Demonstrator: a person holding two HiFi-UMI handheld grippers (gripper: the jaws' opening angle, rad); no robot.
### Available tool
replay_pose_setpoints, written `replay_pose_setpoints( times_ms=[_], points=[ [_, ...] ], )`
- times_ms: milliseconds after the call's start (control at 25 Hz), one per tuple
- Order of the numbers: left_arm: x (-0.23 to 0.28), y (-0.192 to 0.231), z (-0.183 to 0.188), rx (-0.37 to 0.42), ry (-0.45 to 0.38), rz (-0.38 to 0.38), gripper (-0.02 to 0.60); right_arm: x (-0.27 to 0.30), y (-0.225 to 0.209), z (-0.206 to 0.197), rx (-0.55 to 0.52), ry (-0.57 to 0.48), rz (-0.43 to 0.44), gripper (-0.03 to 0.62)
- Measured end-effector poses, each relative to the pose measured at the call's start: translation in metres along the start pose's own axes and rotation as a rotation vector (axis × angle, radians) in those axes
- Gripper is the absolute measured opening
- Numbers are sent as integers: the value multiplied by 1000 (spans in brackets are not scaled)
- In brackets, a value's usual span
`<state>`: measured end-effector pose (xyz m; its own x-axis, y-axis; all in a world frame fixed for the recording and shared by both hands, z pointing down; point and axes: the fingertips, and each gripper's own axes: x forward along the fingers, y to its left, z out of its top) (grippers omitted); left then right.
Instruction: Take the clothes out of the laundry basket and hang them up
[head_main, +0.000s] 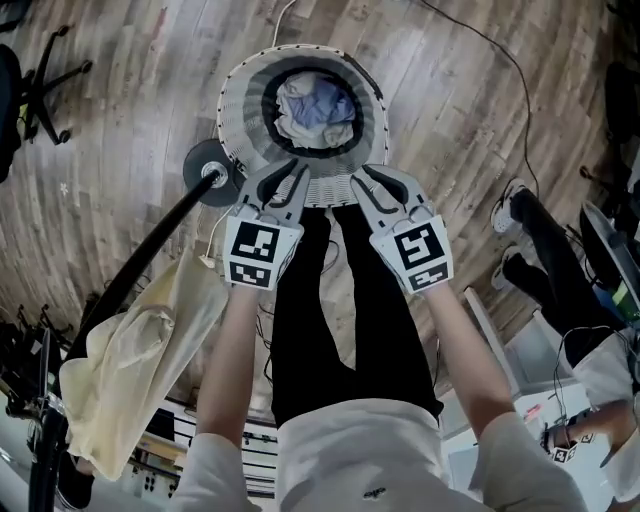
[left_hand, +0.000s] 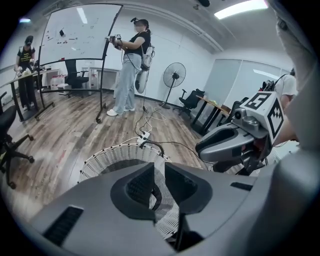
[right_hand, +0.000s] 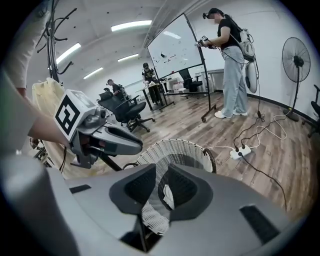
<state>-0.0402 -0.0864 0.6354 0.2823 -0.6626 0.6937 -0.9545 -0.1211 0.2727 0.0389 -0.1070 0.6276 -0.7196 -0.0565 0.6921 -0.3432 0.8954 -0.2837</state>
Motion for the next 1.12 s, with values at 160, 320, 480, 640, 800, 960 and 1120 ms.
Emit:
replay_pose_setpoints(
  times_ms=[160, 320, 480, 640, 800, 960, 1120],
  points=[
    [42, 7, -26, 8, 40, 3, 77, 26, -23, -16, 8, -6, 8, 84],
    [74, 14, -51, -1, 69, 14, 83, 46, -35, -29, 13, 2, 26, 84],
    [104, 28, -74, -11, 90, 34, 87, 63, -44, -39, 38, 4, 30, 84],
    [137, 36, -90, 3, 110, 43, 92, 77, -54, -49, 51, 1, 24, 83],
    [167, 43, -97, 58, 124, 37, 98, 91, -60, -54, 60, 4, 19, 84],
    [198, 60, -115, 73, 152, 48, 104, 101, -64, -53, 82, -17, 16, 83],
    [237, 77, -139, 99, 195, 55, 109, 110, -69, -52, 114, -33, 17, 81]
  ],
)
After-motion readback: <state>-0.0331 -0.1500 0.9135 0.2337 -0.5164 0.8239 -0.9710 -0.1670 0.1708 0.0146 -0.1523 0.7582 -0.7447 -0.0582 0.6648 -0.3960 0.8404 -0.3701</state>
